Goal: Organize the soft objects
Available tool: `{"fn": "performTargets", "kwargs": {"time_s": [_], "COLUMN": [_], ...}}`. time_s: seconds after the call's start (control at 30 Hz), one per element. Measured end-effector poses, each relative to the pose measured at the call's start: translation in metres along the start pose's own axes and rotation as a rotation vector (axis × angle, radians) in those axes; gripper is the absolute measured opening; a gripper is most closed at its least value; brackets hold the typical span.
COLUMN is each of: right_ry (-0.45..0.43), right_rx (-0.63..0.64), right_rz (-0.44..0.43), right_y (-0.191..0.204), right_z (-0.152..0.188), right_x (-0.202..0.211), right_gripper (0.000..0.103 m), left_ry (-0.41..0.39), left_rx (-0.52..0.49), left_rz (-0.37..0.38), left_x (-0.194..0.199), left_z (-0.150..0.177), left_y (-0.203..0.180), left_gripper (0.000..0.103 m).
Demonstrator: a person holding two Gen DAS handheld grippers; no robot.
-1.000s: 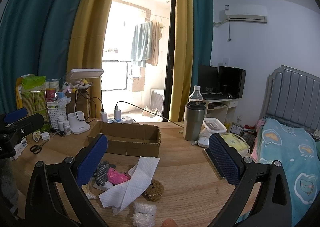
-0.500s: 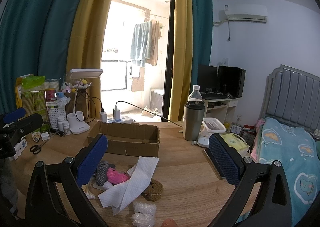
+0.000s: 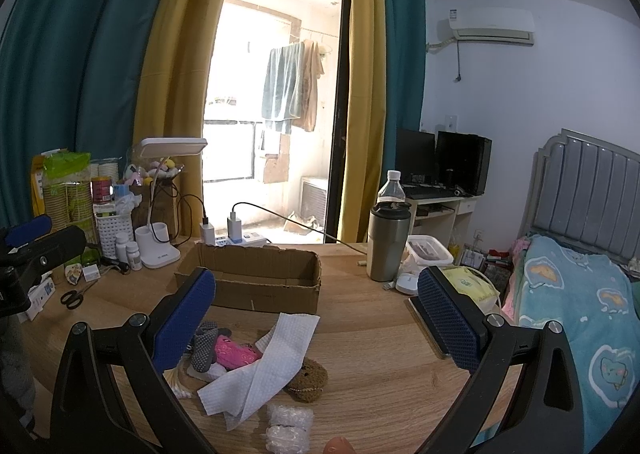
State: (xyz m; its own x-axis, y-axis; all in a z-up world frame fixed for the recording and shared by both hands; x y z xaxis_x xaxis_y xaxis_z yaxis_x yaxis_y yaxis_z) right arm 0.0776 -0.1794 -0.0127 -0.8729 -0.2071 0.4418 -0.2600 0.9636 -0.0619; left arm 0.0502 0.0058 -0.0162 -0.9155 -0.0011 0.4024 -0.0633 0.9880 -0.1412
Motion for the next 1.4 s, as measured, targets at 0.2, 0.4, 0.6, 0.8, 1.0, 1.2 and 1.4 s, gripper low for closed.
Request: {"fn": "performTargets", "kwargs": {"time_s": [0.2, 0.4, 0.6, 0.8, 1.0, 1.2, 1.4], "right_ry": [-0.001, 0.001, 0.003, 0.020, 0.050, 0.110, 0.179], "right_rx": [-0.001, -0.001, -0.001, -0.003, 0.004, 0.017, 0.027], "right_rz": [0.000, -0.001, -0.001, -0.005, -0.015, -0.020, -0.024], "right_y": [-0.001, 0.000, 0.001, 0.003, 0.000, -0.002, -0.001], "right_z": [0.000, 0.000, 0.001, 0.008, 0.014, 0.027, 0.046], "right_x": [0.000, 0.000, 0.000, -0.003, -0.012, -0.031, -0.055], "right_gripper": [0.102, 0.102, 0.102, 0.102, 0.102, 0.102, 0.102], "left_ry": [-0.002, -0.001, 0.008, 0.035, 0.077, 0.130, 0.211], "left_rx": [-0.001, -0.003, -0.004, 0.000, 0.026, 0.039, 0.050], "left_rz": [0.000, 0.001, 0.007, 0.004, -0.014, -0.023, -0.030], "left_x": [0.000, 0.000, -0.002, -0.008, -0.019, -0.036, -0.060], "left_z": [0.000, 0.000, -0.001, 0.005, 0.015, 0.032, 0.057], "left_y": [0.000, 0.000, -0.003, 0.001, 0.012, 0.021, 0.030], "left_gripper": [0.102, 0.102, 0.102, 0.102, 0.102, 0.102, 0.102]}}
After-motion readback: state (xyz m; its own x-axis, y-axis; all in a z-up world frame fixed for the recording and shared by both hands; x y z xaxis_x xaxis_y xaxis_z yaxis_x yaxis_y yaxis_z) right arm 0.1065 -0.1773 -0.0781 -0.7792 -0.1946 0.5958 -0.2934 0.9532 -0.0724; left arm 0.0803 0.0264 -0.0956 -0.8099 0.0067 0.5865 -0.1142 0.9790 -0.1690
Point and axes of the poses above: each gripper's, at about its wrist camera, not at the fingertips, and x roughly against the way its jaws point, y to its left, z to its underside, the point moved 6 cm from there along -x, roughly the way its jaws point, and after that the axes turned 9 degrees about y, right-handed, at the moved point
